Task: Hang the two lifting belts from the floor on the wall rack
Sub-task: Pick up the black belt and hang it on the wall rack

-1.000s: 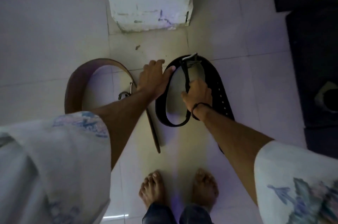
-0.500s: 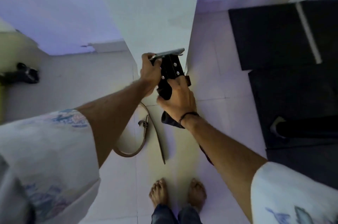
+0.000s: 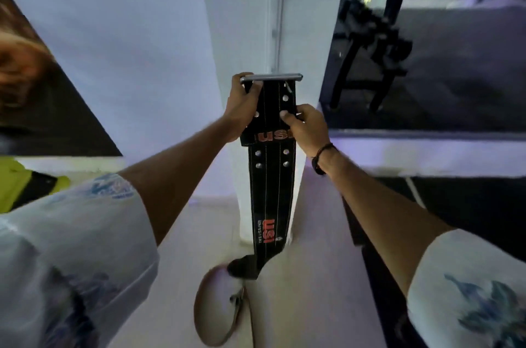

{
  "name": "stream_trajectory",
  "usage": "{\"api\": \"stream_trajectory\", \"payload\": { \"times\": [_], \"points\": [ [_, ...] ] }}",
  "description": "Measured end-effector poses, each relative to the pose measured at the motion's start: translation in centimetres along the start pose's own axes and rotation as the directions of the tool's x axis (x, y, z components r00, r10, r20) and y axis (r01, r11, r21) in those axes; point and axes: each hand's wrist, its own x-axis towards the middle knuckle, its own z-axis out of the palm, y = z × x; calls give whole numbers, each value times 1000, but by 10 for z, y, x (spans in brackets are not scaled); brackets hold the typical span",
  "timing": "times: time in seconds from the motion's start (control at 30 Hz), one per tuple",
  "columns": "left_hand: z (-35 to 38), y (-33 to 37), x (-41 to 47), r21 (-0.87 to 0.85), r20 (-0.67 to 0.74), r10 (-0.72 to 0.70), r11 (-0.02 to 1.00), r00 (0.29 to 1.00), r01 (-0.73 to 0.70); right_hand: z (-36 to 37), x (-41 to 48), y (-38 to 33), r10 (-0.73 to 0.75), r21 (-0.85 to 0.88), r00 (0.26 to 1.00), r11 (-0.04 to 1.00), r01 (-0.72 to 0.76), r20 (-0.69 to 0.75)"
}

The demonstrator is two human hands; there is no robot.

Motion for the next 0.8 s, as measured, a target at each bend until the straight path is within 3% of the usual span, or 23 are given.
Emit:
{"api": "stream_trajectory", "payload": {
  "times": [0.2, 0.37, 0.47, 0.53, 0.67, 0.8],
  "points": [
    [-41, 181, 15, 41, 60, 281, 958, 958, -284, -58, 11, -168, -143, 81, 989, 986, 146, -31],
    [-75, 268, 17, 79, 55, 426, 900, 903, -429, -75, -14, -239, -118, 361, 990, 929, 84, 73],
    [-84, 291, 14, 99, 45, 456, 883, 889, -459, -69, -23, -242, -272, 246, 960, 937, 247, 71],
    [-85, 300, 12, 67, 17, 461, 885, 887, -461, -61, -23, -242, -341, 197, 940, 923, 331, 16],
    [-86, 315, 6, -7, 20, 464, 886, 886, -464, -54, -19, -257, -411, 128, 880, 885, 448, -236],
    [-87, 320, -1, -16, 59, 516, 856, 854, -516, -58, -15, -290, -373, 277, 854, 832, 481, -364]
  ]
}}
